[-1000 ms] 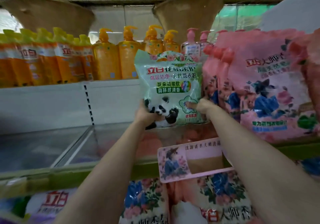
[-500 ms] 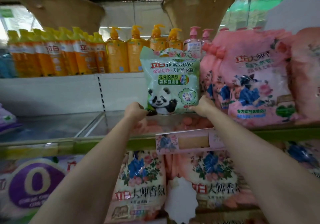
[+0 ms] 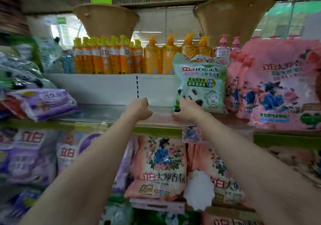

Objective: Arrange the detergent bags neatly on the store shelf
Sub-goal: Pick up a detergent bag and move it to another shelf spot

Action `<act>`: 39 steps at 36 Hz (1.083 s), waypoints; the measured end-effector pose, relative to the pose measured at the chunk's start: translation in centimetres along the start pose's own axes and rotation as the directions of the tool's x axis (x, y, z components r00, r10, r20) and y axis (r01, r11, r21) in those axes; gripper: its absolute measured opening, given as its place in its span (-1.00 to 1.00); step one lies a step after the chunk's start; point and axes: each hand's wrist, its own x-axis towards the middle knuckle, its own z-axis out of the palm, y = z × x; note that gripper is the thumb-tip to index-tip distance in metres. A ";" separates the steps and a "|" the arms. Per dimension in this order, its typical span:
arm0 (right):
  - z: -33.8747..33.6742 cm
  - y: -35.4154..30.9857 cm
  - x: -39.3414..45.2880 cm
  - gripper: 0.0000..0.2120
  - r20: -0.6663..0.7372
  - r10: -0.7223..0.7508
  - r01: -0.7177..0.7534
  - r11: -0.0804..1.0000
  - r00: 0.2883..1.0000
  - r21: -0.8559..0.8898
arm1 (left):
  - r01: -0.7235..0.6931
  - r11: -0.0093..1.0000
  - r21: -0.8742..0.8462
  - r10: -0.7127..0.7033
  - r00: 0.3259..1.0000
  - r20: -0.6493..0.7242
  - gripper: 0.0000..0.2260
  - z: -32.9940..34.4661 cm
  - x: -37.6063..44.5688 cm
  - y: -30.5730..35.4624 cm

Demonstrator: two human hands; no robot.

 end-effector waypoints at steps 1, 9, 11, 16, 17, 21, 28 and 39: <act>0.1 -1.1 0.1 -0.29 0.007 -0.015 0.015 1.000 1.000 0.000 | 0.019 1.000 0.012 -0.018 1.000 -0.018 -0.63 -0.7 -0.5 -1.1; 2.0 -12.3 1.4 -0.37 0.006 -0.211 0.211 0.977 0.978 -0.013 | 0.202 0.974 0.100 -0.188 0.973 -0.133 -0.62 -6.0 -4.7 -11.6; 2.8 -15.5 1.6 -0.38 0.023 -0.265 0.265 0.964 0.964 -0.015 | 0.242 0.963 0.117 -0.223 0.962 -0.156 -0.63 -7.2 -5.8 -14.5; 5.2 -23.9 2.6 -0.36 0.010 -0.381 0.380 0.925 0.925 0.012 | 0.333 0.929 0.161 -0.298 0.932 -0.206 -0.64 -10.0 -8.1 -22.4; 5.6 -25.6 2.7 -0.35 0.001 -0.393 0.392 0.920 0.920 0.022 | 0.352 0.921 0.165 -0.315 0.924 -0.216 -0.62 -10.7 -8.5 -24.0; 7.1 -32.2 3.4 -0.36 -0.006 -0.425 0.425 0.903 0.905 0.070 | 0.399 0.891 0.215 -0.354 0.909 -0.217 -0.53 -13.3 -9.5 -30.1; 8.6 -41.3 5.7 -0.40 -0.042 -0.464 0.466 0.880 0.885 0.095 | 0.436 0.873 0.218 -0.376 0.887 -0.268 -0.59 -18.1 -9.5 -38.1; 11.2 -48.2 9.8 -0.35 -0.074 -0.447 0.453 0.882 0.892 0.132 | 0.417 0.896 0.151 -0.367 0.889 -0.276 -0.53 -20.1 -6.2 -44.6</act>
